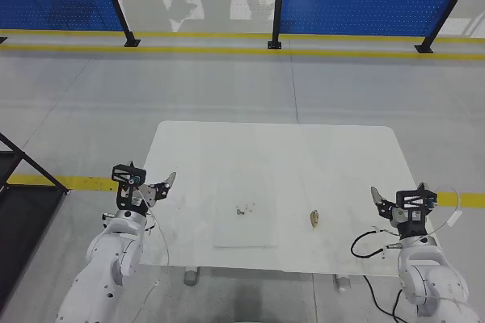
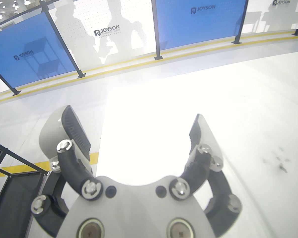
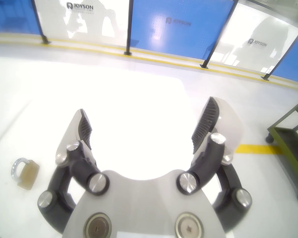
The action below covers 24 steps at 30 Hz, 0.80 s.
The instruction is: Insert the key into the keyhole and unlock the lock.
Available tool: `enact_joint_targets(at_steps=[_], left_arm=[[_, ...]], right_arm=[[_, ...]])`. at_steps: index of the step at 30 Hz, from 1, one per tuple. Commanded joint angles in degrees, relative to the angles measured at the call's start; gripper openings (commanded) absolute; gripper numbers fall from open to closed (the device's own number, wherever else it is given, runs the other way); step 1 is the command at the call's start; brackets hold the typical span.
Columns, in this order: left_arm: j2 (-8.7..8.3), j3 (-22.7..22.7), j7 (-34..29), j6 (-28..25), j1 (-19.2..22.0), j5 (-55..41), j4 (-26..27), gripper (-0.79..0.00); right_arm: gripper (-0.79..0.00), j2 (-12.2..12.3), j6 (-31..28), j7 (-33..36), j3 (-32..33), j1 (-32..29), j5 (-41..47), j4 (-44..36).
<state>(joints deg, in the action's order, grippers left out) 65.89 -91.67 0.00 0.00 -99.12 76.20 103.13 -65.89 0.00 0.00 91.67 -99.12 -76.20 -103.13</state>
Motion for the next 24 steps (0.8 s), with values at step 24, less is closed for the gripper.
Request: enact_joint_targets(at_steps=[24], left_arm=[[1.71, 7.32, -53.75, 15.51, 17.01, -27.51, 9.98, 0.000]], right_arm=[[0.000, 0.00, 0.00, 0.00, 0.00, 0.00, 0.00, 0.00]])
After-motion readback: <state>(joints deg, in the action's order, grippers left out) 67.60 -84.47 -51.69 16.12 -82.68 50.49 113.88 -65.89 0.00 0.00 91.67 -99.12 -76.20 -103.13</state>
